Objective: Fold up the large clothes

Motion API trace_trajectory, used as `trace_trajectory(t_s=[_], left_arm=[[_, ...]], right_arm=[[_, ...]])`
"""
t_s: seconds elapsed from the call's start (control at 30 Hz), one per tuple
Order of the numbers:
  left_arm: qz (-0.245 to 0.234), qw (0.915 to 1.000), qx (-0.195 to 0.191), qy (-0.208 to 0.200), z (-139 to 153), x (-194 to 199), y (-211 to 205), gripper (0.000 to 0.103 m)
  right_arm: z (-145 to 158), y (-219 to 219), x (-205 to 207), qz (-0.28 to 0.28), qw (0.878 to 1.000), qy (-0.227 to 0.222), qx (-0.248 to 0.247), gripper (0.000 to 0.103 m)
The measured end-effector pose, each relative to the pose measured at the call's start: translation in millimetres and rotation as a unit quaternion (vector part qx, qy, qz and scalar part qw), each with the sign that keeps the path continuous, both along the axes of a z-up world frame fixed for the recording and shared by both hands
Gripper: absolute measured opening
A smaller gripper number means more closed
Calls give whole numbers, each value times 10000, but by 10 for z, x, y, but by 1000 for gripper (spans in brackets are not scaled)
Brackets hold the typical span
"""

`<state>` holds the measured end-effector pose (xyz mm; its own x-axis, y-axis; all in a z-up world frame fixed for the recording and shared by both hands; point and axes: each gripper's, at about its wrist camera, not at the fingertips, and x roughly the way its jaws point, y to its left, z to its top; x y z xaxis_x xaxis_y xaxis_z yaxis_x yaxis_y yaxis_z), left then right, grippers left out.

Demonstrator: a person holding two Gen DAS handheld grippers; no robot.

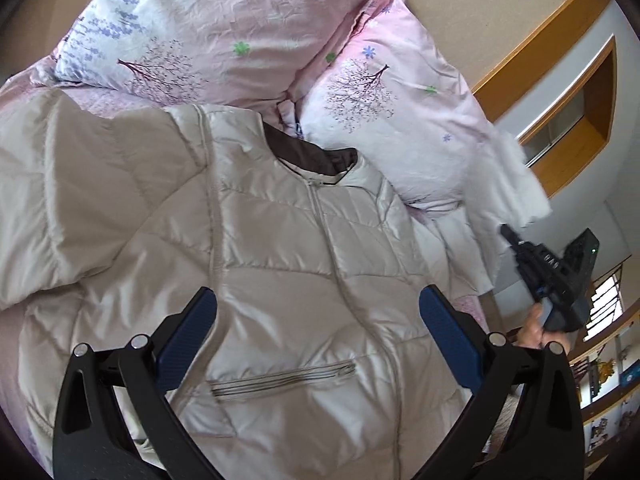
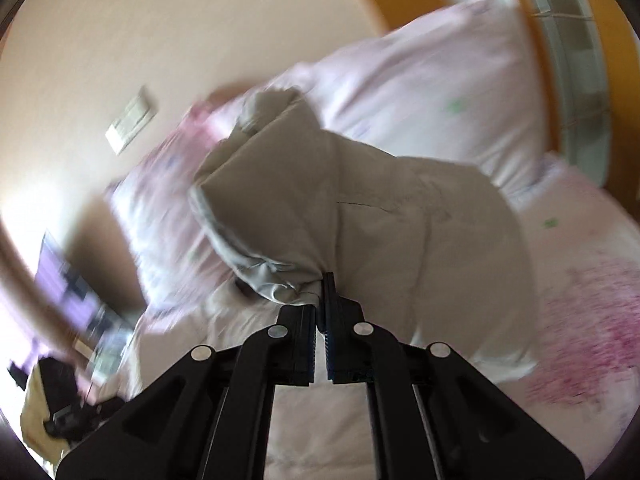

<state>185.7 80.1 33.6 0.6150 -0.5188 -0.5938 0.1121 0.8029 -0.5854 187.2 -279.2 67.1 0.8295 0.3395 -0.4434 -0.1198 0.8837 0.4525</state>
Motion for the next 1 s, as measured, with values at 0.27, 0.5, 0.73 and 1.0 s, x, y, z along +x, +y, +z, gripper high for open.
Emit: trace_trajectory(t_s=[0.27,0.5,0.73,1.0], left_arm=[[-209,9972,-633,346,-122,245,-86,98],[-275,9908,-885,987,-371,509,-220,91],[-376,9827,-911,1571,-633,709,-452,74],[-23,9830,-744,1678,-718,930,-434,19]], right_arm=[[-580,1135,329,1085,9850,1058,-825,4],[-825,1676,253,1434,9524,1447,-2270,15],[-794,1465,-174,1660,9506,949,-2443,91],[-512,712,-302,961,9838,878,-1233,91]])
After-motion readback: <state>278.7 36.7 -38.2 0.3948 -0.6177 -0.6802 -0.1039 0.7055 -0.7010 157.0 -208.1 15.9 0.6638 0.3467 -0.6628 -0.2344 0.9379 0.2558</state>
